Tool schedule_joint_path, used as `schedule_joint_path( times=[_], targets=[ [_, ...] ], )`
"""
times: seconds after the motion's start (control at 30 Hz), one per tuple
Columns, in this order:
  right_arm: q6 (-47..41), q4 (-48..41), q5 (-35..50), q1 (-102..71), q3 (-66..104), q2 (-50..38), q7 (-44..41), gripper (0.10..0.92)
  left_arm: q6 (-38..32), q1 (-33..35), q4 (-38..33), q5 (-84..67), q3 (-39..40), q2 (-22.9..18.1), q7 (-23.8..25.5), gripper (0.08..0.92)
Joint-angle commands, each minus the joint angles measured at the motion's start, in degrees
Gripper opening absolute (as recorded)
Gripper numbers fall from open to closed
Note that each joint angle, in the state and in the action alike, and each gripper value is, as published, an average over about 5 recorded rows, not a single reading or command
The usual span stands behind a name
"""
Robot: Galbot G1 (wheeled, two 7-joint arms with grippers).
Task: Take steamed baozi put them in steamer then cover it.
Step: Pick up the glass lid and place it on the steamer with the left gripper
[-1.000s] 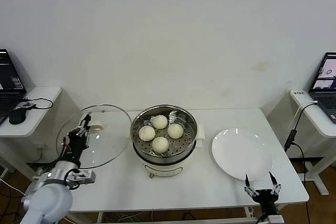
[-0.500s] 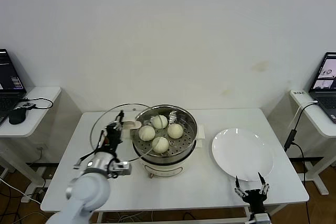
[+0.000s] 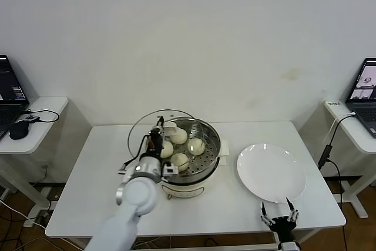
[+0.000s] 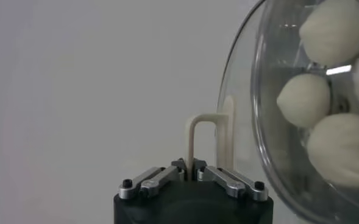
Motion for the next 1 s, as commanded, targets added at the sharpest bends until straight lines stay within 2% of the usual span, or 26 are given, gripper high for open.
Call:
schedule_joint_path(
  times=[0.03,0.3,1.0],
  targets=[
    [0.06,-0.73,-0.93,0.08,-0.40,0.05,0.17,0.823,0.58,-3.25,6.28,7.07,2.76,-7.87,1.19,0.147],
    [0.15,-0.64,-1.14,-0.26,-0.63,-0.08,0.00,0.823,0.01,-2.11,7.55,8.51,2.78,-9.21,1.02,0.147],
    [0.75,-1.11,-1.80,-0.97,-0.80,-0.05,-0.02,0.823,-0.85,-0.34,7.25,8.72,2.65,-9.58,0.88,0.147]
  ],
)
